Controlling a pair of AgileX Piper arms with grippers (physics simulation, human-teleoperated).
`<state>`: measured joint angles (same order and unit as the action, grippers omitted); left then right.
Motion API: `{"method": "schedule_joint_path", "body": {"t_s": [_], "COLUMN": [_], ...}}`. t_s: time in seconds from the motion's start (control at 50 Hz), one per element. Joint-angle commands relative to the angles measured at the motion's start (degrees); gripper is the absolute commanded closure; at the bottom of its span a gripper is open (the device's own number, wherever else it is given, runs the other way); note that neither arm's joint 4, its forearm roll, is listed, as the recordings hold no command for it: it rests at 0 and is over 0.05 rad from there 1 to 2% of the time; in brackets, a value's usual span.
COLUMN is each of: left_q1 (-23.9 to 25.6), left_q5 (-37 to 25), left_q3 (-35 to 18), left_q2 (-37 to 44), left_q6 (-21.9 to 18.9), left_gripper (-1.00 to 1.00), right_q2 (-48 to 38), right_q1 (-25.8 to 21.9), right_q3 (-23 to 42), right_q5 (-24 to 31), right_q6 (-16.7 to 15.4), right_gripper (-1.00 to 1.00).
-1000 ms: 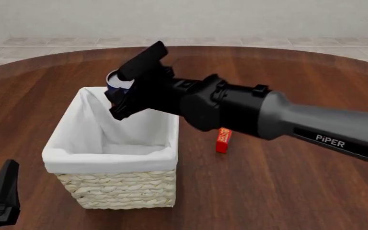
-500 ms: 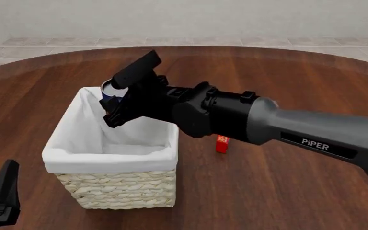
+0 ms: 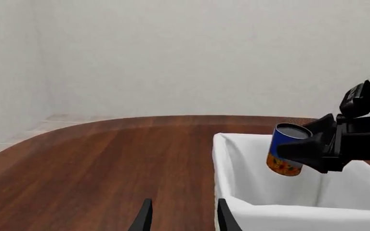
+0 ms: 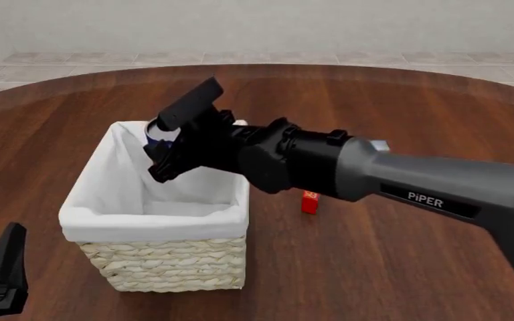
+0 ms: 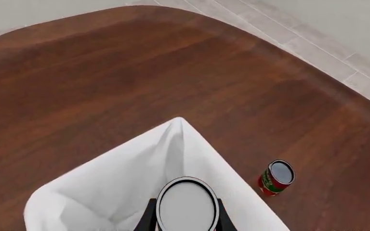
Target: Pick up the alphabet soup and put it in the basket.
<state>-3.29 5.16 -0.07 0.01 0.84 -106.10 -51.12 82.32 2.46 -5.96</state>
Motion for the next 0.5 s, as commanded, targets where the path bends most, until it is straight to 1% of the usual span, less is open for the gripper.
{"method": "schedule_joint_path", "body": {"t_s": [0.02, 0.5], "left_q1": [-0.03, -0.02], "left_q5": [0.02, 0.01], "left_q3": [0.00, 0.00], "left_q2": [0.00, 0.00], "left_q6": [-0.01, 0.05], "left_gripper": [-1.00, -1.00], "right_q2": [-0.69, -3.04], "right_q1": [0.07, 0.22], "right_q3": [0.44, 0.21], "right_q5": [-0.25, -0.68], "right_q6": [1.39, 2.15], "right_gripper": [1.00, 1.00]}}
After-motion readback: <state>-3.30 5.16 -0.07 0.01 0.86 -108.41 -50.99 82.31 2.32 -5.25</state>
